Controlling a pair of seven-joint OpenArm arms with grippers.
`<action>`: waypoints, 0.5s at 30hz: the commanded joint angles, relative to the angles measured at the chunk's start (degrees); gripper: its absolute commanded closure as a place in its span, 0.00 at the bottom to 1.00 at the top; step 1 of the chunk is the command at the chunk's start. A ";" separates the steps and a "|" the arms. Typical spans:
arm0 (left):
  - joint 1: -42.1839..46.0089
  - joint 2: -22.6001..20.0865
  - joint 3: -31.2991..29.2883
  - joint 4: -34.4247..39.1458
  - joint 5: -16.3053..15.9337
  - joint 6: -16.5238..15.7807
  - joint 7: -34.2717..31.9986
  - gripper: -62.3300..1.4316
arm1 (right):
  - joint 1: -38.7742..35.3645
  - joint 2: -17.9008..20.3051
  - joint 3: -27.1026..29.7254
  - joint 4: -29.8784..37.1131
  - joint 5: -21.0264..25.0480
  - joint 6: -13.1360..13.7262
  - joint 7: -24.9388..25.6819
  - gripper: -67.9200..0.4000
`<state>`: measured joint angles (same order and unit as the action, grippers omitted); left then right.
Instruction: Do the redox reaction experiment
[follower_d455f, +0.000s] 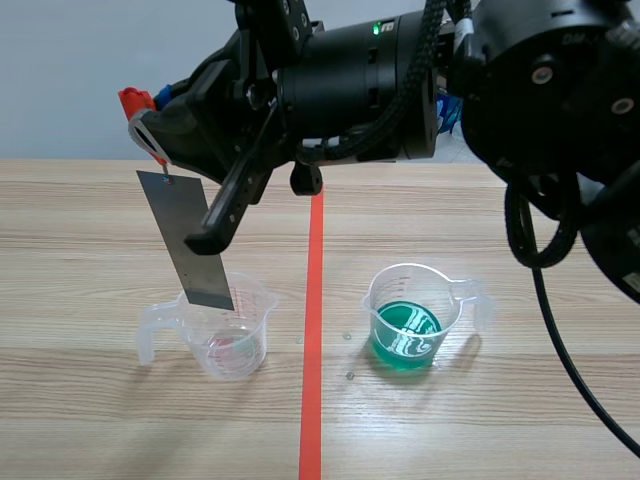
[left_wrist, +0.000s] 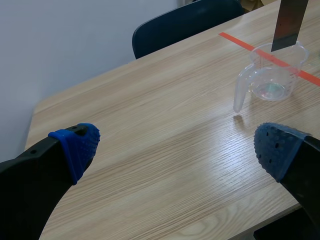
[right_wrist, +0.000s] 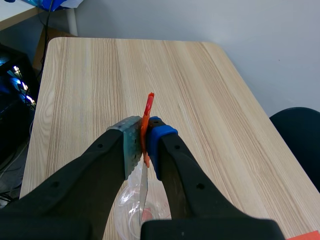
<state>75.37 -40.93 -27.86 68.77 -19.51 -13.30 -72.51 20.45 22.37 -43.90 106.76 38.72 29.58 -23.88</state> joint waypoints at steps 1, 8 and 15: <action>0.07 0.90 -0.66 0.72 -0.35 0.07 -0.98 0.00 | 1.29 -0.13 0.48 0.42 0.24 -0.20 1.03 0.98; 0.07 0.90 -0.66 0.72 -0.33 0.07 -1.01 0.00 | 1.11 -0.15 0.22 -0.68 0.24 -0.17 1.60 0.98; 0.07 0.90 -0.66 0.72 -0.33 0.07 -0.98 0.00 | 1.11 -0.59 -1.05 -6.23 -1.97 -0.15 6.54 0.98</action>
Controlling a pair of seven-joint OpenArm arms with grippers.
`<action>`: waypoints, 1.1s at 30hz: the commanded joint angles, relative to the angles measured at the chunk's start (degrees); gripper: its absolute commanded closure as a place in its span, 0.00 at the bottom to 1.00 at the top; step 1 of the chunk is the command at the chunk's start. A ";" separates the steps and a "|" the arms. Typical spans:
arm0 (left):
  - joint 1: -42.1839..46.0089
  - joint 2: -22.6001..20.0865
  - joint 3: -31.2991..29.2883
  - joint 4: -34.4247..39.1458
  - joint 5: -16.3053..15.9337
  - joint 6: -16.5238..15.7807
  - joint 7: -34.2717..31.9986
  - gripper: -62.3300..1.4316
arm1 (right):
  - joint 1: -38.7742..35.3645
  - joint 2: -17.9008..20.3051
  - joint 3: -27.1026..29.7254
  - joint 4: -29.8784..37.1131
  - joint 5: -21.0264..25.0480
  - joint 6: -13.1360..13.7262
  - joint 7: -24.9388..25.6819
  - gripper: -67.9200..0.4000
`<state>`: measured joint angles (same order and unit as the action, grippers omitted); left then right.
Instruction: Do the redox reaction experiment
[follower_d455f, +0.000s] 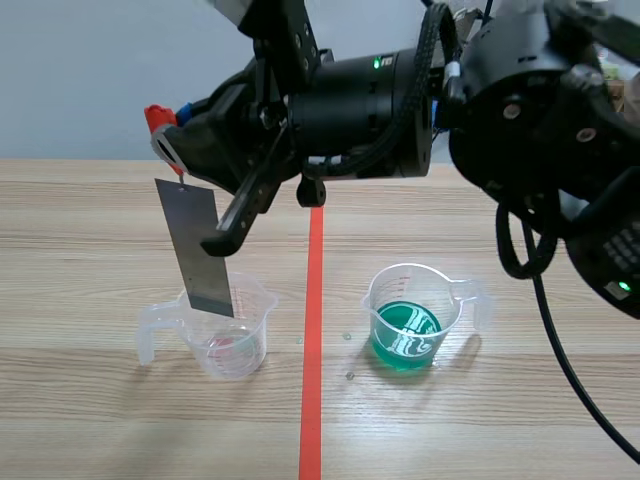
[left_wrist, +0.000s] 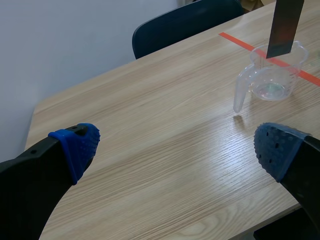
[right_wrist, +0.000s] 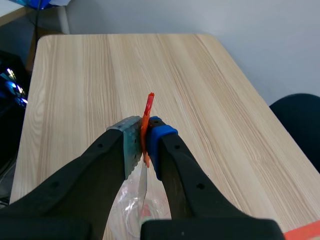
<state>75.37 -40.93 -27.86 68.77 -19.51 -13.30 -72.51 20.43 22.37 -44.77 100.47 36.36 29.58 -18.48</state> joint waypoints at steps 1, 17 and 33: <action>0.07 0.90 -0.66 0.72 -0.33 0.07 -1.01 0.00 | 1.14 -0.98 -0.42 -0.90 -0.28 -0.13 1.51 0.98; 0.07 0.90 -0.66 0.72 -0.33 0.07 -0.98 0.00 | 1.11 -4.90 -5.35 -13.88 -12.44 0.09 11.43 0.98; 0.07 0.90 -0.66 0.72 -0.13 0.04 -0.98 0.00 | 1.14 -4.90 -5.60 -14.73 -18.43 0.11 13.55 0.98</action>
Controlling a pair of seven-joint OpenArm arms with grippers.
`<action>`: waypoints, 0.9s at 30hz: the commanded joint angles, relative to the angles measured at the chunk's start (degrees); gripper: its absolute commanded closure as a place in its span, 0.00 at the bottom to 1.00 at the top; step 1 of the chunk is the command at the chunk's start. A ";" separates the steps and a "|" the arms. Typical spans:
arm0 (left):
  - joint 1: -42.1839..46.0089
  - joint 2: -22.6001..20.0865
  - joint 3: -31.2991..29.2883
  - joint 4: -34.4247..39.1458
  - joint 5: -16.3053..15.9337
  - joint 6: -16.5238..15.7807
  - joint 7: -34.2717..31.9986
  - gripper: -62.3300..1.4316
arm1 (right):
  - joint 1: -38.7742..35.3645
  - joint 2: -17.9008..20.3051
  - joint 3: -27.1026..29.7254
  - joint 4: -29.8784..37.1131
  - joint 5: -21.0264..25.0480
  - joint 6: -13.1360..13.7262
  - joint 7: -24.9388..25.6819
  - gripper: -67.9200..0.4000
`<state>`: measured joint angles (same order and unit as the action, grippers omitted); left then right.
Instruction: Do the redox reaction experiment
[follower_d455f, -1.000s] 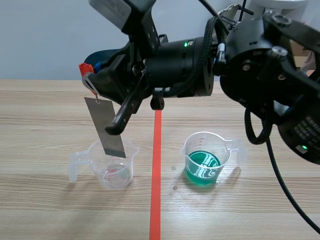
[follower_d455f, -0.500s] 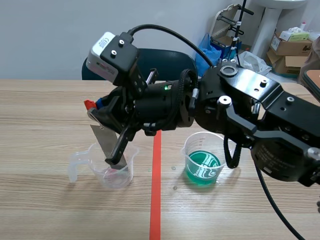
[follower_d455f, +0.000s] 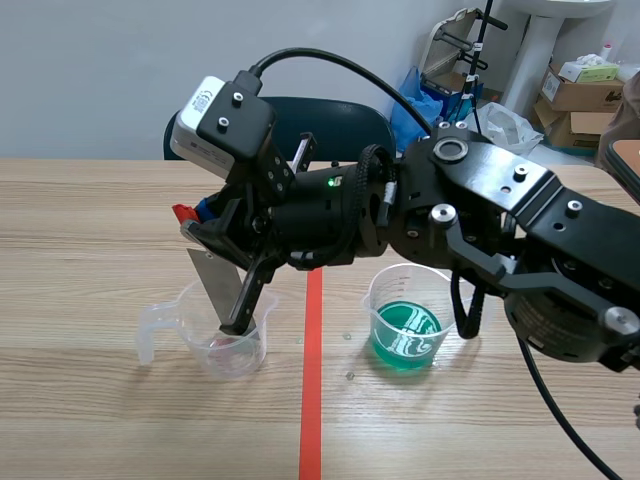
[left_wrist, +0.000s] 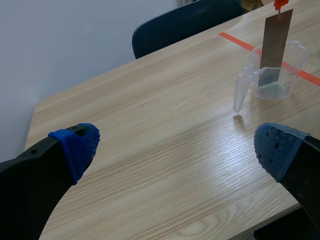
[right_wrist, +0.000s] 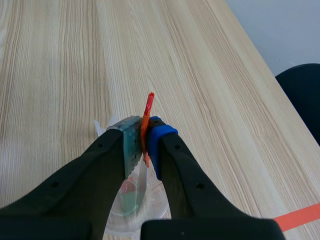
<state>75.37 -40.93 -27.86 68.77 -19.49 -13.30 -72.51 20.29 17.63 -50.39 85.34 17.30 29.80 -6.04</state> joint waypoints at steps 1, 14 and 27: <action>0.07 0.90 -0.66 0.72 -0.15 0.04 -0.98 0.00 | 1.27 -0.15 0.02 0.39 0.63 -0.11 1.11 0.98; 0.07 0.90 -0.66 0.72 -0.15 0.02 -0.98 0.00 | 1.27 -0.15 0.02 0.39 -0.66 0.28 1.09 0.98; 0.07 0.90 -0.44 0.72 -0.17 -0.15 -0.98 0.00 | 1.25 -0.15 0.00 0.39 -0.63 12.35 0.39 0.13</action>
<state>75.37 -40.93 -27.86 68.79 -19.46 -13.50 -72.51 20.29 17.63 -50.39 85.34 16.05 41.95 -6.11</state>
